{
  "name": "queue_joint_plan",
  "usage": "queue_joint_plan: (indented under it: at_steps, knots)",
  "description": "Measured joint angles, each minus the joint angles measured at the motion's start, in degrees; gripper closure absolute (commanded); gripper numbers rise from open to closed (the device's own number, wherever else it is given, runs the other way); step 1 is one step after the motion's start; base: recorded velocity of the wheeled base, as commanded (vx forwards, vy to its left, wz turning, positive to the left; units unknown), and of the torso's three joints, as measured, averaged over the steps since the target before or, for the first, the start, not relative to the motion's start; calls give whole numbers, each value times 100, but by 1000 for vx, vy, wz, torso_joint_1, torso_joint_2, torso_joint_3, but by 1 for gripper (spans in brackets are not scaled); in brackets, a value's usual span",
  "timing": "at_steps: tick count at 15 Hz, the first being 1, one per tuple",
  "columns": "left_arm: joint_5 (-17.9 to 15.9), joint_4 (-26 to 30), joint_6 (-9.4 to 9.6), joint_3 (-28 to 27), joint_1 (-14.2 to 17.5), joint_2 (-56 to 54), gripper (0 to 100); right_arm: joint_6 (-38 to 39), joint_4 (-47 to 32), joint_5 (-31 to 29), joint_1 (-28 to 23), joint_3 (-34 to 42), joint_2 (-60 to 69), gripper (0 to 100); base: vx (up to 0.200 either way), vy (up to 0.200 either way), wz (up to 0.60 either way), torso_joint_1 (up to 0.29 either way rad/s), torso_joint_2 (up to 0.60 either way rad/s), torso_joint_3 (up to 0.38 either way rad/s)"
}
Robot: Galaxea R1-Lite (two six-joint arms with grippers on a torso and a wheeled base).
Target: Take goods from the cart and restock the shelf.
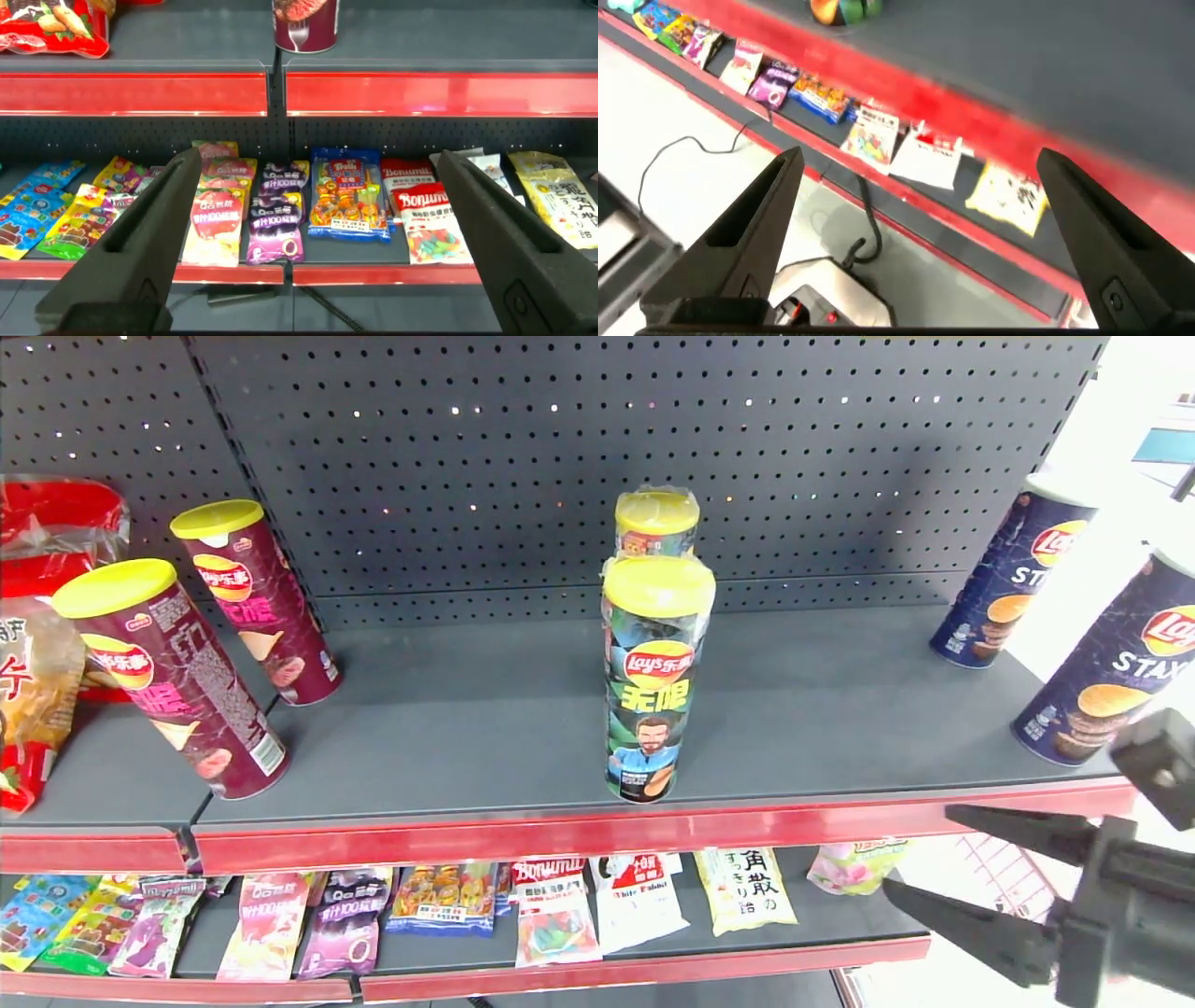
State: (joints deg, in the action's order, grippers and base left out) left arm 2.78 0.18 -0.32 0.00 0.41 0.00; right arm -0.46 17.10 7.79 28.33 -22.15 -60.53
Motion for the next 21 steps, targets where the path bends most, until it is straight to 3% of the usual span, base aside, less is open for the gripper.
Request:
queue_joint_plan:
  at_steps: [2, 6, 9, 14, 17, 21]
  knots:
    - [0, 0, 0, 0, 0, 0, 0, -18, -690, 193, -439, 280, 1039, 0, 0, 0, 0, 0, 0, 0]
    - [0, 0, 0, 0, 0, 0, 0, -35, -2243, 435, -1965, 608, 3288, 0, 0, 0, 0, 0, 0, 0]
    - [0, 0, 0, 0, 0, 0, 0, -9, -2597, 167, -2784, 967, 4786, 0, 0, 0, 0, 0, 0, 0]
    - [0, 0, 0, 0, 0, -2, 0, -167, -2550, -534, -3017, 1146, 5585, 0, 0, 0, 0, 0, 0, 0]
    - [0, 0, 0, 0, 0, 0, 0, -106, -1953, -511, -2875, 1816, 5882, 0, 0, 0, 0, 0, 0, 0]
    - [1, 0, -1, 0, 0, 0, 0, -194, -1849, -733, -2817, 2004, 6032, 0, 0, 0, 0, 0, 0, 0]
